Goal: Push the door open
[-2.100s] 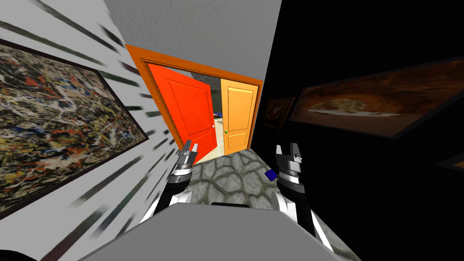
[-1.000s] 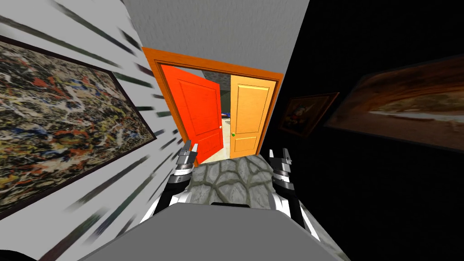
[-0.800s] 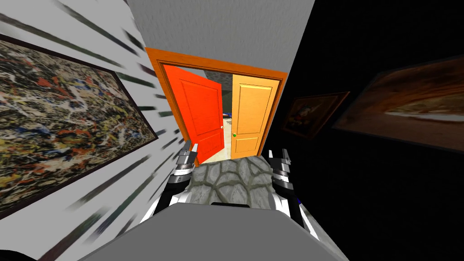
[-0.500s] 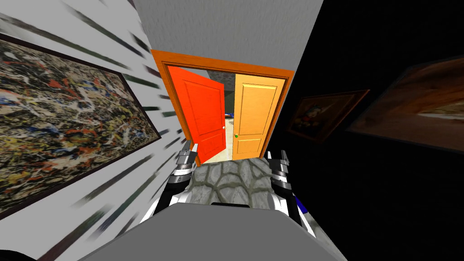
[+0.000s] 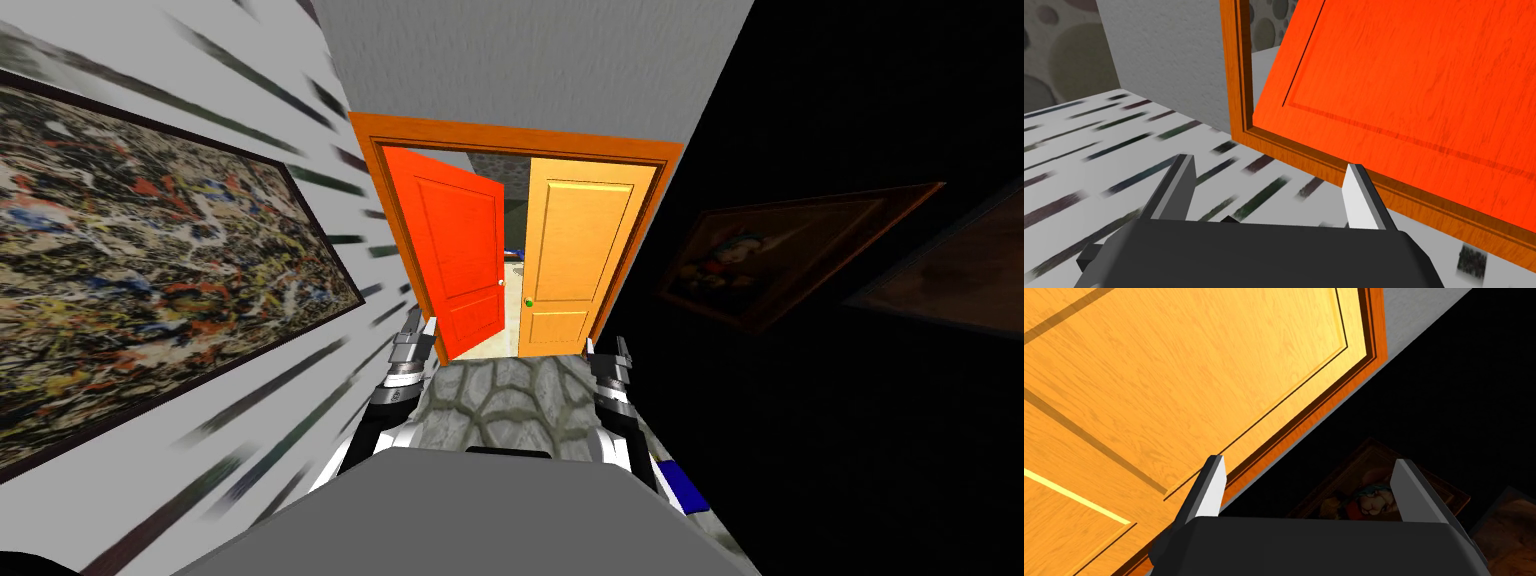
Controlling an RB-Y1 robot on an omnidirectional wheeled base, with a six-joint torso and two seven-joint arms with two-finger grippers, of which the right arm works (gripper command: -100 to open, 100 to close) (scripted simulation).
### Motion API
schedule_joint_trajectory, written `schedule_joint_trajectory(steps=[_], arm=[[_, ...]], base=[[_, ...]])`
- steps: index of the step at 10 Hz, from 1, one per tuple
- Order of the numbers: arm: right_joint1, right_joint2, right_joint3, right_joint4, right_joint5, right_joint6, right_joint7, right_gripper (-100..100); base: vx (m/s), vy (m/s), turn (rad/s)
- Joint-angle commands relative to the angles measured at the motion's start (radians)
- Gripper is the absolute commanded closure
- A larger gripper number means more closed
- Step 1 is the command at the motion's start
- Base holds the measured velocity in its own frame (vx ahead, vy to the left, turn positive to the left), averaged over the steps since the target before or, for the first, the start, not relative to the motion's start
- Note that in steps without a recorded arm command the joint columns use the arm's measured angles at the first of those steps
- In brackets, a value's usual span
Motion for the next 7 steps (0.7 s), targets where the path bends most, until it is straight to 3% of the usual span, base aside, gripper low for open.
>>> schedule_joint_trajectory(steps=[1,7], arm=[[-0.005,-0.001,0.005,0.030,-0.015,-0.006,-0.031,-100],[-0.041,-0.009,0.017,0.162,-0.076,-0.032,-0.145,-100]], base=[[0.101,-0.023,0.167],[0.098,-0.034,0.149]])
